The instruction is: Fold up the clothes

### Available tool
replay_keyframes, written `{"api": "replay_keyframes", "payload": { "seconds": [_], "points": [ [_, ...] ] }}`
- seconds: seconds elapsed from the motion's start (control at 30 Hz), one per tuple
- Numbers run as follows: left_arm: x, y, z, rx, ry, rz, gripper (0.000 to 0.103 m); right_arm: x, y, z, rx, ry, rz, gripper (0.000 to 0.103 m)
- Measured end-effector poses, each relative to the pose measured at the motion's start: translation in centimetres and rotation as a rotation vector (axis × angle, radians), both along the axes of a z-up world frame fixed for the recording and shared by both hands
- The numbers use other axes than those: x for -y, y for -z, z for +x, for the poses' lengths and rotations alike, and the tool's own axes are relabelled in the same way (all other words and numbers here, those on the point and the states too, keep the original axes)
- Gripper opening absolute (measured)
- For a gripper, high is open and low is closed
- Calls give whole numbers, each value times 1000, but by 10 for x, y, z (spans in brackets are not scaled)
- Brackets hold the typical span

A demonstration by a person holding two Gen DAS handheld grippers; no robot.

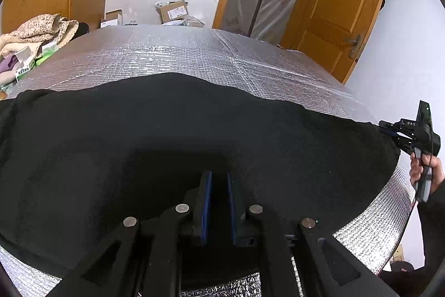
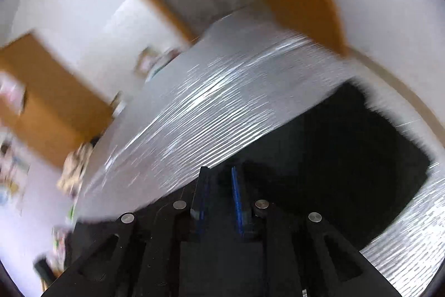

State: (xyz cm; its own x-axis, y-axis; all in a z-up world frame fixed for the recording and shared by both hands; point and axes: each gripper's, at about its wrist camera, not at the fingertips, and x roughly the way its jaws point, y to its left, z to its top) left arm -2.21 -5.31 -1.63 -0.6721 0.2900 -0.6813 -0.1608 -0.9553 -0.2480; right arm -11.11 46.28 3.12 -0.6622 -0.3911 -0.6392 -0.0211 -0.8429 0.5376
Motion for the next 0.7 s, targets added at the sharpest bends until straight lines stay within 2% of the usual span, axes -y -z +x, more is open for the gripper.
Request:
{"api": "replay_keyframes", "payload": {
  "seconds": [0.13, 0.17, 0.27, 0.33, 0.43, 0.5, 0.63, 0.7],
  "points": [
    [1, 0, 1, -1, 1, 2, 10, 53, 8, -10, 12, -149, 86, 17],
    [2, 0, 1, -1, 1, 4, 10, 58, 11, -15, 15, -156, 101, 13],
    [2, 0, 2, -3, 3, 9, 10, 47, 12, -37, 13, -102, 84, 11],
    [3, 0, 2, -2, 4, 14, 10, 41, 9, -49, 19, -53, 112, 11],
    [6, 1, 1, 2, 3, 38, 10, 37, 4, -54, 21, -17, 122, 18],
    [7, 1, 0, 4, 3, 46, 10, 50, 3, -52, 6, -65, 76, 18],
    [8, 2, 1, 6, 5, 48, 10, 97, 12, -45, 16, -233, 33, 18],
    [9, 2, 1, 5, 6, 49, 10, 105, 19, -49, 26, -257, 38, 17]
  ]
}}
